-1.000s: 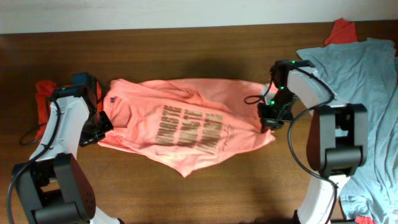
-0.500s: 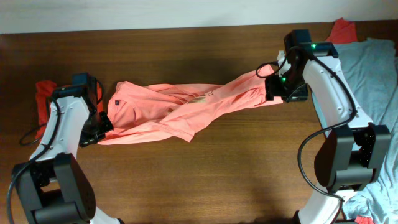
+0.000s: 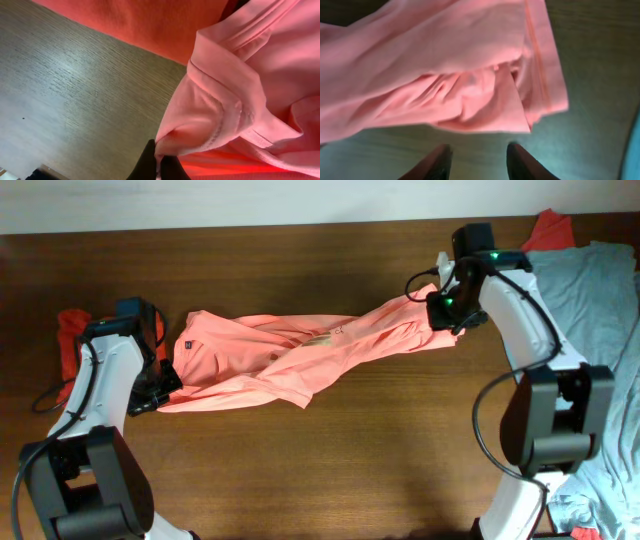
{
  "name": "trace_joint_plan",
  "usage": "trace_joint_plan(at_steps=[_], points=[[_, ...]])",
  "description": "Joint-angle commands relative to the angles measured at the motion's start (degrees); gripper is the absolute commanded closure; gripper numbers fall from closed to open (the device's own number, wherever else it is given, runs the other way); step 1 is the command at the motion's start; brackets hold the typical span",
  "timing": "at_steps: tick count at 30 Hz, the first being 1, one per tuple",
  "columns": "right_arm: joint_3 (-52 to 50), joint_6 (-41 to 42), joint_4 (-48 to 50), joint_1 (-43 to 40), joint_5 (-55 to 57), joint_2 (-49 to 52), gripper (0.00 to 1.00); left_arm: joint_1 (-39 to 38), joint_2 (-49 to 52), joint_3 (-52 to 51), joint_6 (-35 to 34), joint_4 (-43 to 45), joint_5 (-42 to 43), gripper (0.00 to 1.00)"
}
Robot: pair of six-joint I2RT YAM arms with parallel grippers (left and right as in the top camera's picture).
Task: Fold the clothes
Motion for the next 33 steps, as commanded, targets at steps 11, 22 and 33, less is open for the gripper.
trace_joint_plan(at_steps=[11,22,33], points=[[-0.94,-1.05,8.0,0.11,-4.74,9.49,0.46,-0.07,-0.9,0.2,0.7,-0.02,-0.42,1.0],[-0.94,-1.05,10.49,0.11,-4.72,9.64,0.48,-0.07,-0.9,0.2,0.7,-0.02,-0.42,1.0],[-0.81,-1.03,10.6,0.11,-4.72,9.55,0.96,-0.07,-0.9,0.2,0.7,-0.04,-0.42,1.0]])
